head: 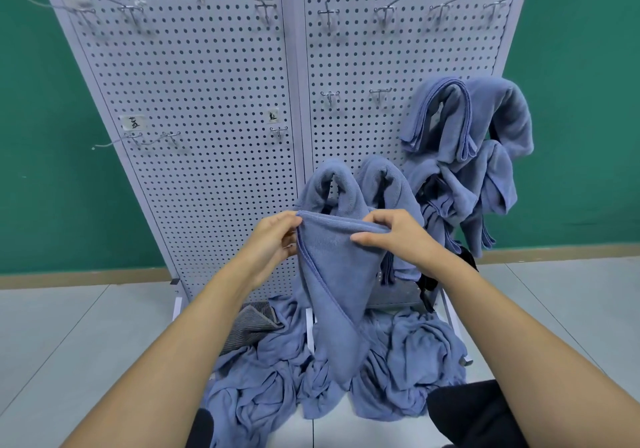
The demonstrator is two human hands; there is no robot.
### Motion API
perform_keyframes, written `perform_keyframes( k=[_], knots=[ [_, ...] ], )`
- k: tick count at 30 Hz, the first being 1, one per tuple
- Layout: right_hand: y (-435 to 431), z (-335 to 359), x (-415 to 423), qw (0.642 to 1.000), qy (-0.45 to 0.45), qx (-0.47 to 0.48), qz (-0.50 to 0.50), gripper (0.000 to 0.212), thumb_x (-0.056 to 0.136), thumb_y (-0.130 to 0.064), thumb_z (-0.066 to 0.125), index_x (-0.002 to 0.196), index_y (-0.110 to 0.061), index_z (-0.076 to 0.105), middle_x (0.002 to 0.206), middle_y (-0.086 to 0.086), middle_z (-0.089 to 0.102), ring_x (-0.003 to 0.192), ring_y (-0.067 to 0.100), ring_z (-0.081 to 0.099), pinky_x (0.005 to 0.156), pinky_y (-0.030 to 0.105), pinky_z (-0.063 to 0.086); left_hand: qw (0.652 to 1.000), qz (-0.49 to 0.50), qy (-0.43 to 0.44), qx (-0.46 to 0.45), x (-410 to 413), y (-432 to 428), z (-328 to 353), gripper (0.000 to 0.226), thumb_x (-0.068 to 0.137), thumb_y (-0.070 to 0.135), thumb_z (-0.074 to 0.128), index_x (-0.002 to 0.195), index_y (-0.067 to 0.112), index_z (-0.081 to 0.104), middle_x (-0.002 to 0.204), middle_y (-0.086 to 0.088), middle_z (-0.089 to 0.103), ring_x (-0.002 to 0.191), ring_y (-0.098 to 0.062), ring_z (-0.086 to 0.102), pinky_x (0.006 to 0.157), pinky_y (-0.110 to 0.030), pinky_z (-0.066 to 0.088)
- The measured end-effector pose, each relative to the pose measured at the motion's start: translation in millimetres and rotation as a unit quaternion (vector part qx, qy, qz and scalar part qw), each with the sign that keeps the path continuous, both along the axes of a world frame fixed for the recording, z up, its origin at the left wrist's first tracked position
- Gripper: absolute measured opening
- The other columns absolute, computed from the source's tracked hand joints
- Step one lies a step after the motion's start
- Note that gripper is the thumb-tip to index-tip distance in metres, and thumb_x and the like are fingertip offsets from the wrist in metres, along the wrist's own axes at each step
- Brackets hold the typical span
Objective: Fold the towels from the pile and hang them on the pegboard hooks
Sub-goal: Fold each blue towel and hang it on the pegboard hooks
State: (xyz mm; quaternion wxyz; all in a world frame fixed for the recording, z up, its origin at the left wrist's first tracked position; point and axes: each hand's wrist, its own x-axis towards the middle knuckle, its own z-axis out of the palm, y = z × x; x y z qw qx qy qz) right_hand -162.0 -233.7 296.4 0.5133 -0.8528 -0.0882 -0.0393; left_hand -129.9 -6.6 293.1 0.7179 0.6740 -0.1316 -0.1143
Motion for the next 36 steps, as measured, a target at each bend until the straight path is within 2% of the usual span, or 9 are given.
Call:
perform_keyframes(
  k=[2, 5, 9, 15, 20, 25, 28, 32, 36],
  knots=[
    [6, 3, 0, 1.000, -0.023, 0.011, 0.002, 0.014, 0.080, -0.021, 0.076, 0.075, -0.014, 0.065, 0.066, -0.010, 0.060, 0.064, 0.001, 0.053, 0.063, 0.013, 0.042, 0.999, 0.000, -0.010, 0.032, 0, 0, -4, 0.012, 0.089, 0.024, 0.064, 0.097, 0.017, 0.060, 0.089, 0.000, 0.061, 0.079, -0.014, 0.054, 0.070, -0.024, 0.048],
    [11, 3, -1, 0.999, -0.042, 0.014, 0.004, 0.015, 0.079, -0.018, 0.077, 0.072, -0.019, 0.065, 0.063, -0.014, 0.061, 0.064, -0.001, 0.053, 0.063, 0.011, 0.042, 0.988, -0.001, -0.072, 0.136, -1, -5, -13, 0.038, 0.071, 0.026, 0.082, 0.104, 0.025, 0.062, 0.101, 0.002, 0.067, 0.090, -0.011, 0.063, 0.083, -0.026, 0.052],
    [4, 4, -2, 0.999, -0.053, 0.012, 0.004, 0.011, 0.079, -0.019, 0.077, 0.074, -0.019, 0.067, 0.066, -0.013, 0.062, 0.065, -0.002, 0.054, 0.063, 0.009, 0.042, 0.985, 0.006, -0.102, 0.142, -6, -8, -13, 0.010, 0.082, 0.016, 0.073, 0.091, 0.011, 0.070, 0.082, -0.001, 0.065, 0.076, -0.008, 0.057, 0.072, -0.023, 0.045],
    [-2, 1, -3, 0.999, -0.030, 0.009, 0.010, 0.009, 0.080, -0.024, 0.076, 0.081, -0.018, 0.070, 0.072, -0.012, 0.064, 0.070, -0.002, 0.057, 0.066, 0.011, 0.044, 0.993, -0.012, -0.085, 0.080, -8, -10, -10, 0.009, 0.084, 0.023, 0.070, 0.087, 0.014, 0.072, 0.083, 0.000, 0.070, 0.080, -0.010, 0.064, 0.075, -0.024, 0.050],
    [2, 1, -4, 0.997, -0.007, -0.039, 0.073, 0.015, 0.082, -0.029, 0.073, 0.091, -0.017, 0.071, 0.079, -0.014, 0.066, 0.074, -0.004, 0.059, 0.067, 0.010, 0.043, 0.993, -0.016, -0.092, 0.076, -10, -13, -9, 0.006, 0.087, 0.017, 0.067, 0.089, 0.014, 0.071, 0.082, 0.000, 0.071, 0.078, -0.009, 0.066, 0.072, -0.020, 0.053],
    [9, -1, -2, 0.994, -0.012, -0.062, 0.089, 0.015, 0.087, -0.030, 0.068, 0.082, -0.016, 0.068, 0.074, -0.008, 0.063, 0.071, 0.001, 0.055, 0.068, 0.016, 0.043, 0.993, -0.013, -0.093, 0.078, -8, -12, -12, 0.006, 0.088, 0.015, 0.066, 0.091, 0.015, 0.070, 0.083, 0.000, 0.071, 0.079, -0.009, 0.065, 0.073, -0.020, 0.053],
    [14, 0, 3, 0.991, -0.021, -0.117, 0.058, 0.022, 0.088, -0.031, 0.066, 0.081, -0.010, 0.067, 0.062, -0.007, 0.054, 0.058, 0.000, 0.045, 0.061, 0.016, 0.036, 0.988, 0.044, -0.100, 0.111, -5, -11, -21, 0.009, 0.087, 0.010, 0.067, 0.093, 0.015, 0.069, 0.087, 0.000, 0.069, 0.082, -0.009, 0.062, 0.072, -0.019, 0.051],
    [17, 20, 9, 0.996, 0.026, -0.085, 0.000, 0.024, 0.090, -0.029, 0.065, 0.081, -0.007, 0.063, 0.054, -0.006, 0.040, 0.052, 0.006, 0.037, 0.056, 0.019, 0.033, 0.979, 0.140, 0.006, 0.150, 0, -6, -41, 0.021, 0.087, 0.014, 0.067, 0.108, 0.012, 0.062, 0.100, -0.009, 0.065, 0.086, -0.018, 0.059, 0.072, -0.025, 0.048],
    [27, 56, 8, 0.996, 0.015, -0.078, -0.026, 0.024, 0.090, -0.028, 0.064, 0.073, -0.013, 0.057, 0.057, -0.009, 0.046, 0.055, 0.003, 0.044, 0.057, 0.017, 0.035, 0.974, 0.123, 0.161, 0.100, -17, -12, -61, 0.012, 0.090, 0.020, 0.065, 0.097, 0.013, 0.060, 0.096, -0.008, 0.063, 0.071, -0.016, 0.056, 0.066, -0.029, 0.052]
  ],
)
